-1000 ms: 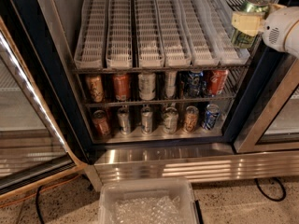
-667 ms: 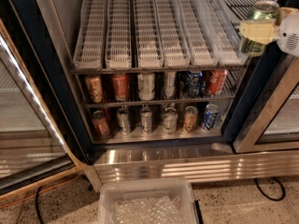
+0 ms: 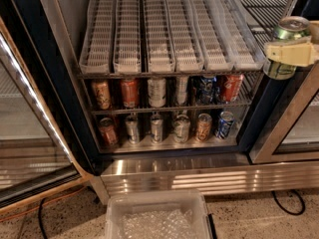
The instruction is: Pick green can from top shelf of fridge
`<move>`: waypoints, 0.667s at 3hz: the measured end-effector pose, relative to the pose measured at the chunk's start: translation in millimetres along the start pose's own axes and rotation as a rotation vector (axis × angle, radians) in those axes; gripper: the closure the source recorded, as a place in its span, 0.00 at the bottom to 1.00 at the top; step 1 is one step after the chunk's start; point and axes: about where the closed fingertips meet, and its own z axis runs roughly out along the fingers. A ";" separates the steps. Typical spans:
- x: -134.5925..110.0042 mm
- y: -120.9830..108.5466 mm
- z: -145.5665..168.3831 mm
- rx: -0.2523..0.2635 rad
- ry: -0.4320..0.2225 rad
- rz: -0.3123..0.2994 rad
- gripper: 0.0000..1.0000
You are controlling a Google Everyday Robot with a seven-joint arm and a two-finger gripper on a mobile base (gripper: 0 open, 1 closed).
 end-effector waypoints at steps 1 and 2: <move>1.5 18.4 -21.4 -0.123 -0.017 -0.039 1.00; 3.0 39.0 -37.1 -0.251 -0.040 -0.071 1.00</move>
Offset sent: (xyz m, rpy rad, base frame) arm -0.0945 0.0067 -0.0113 -0.0395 0.0186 0.4475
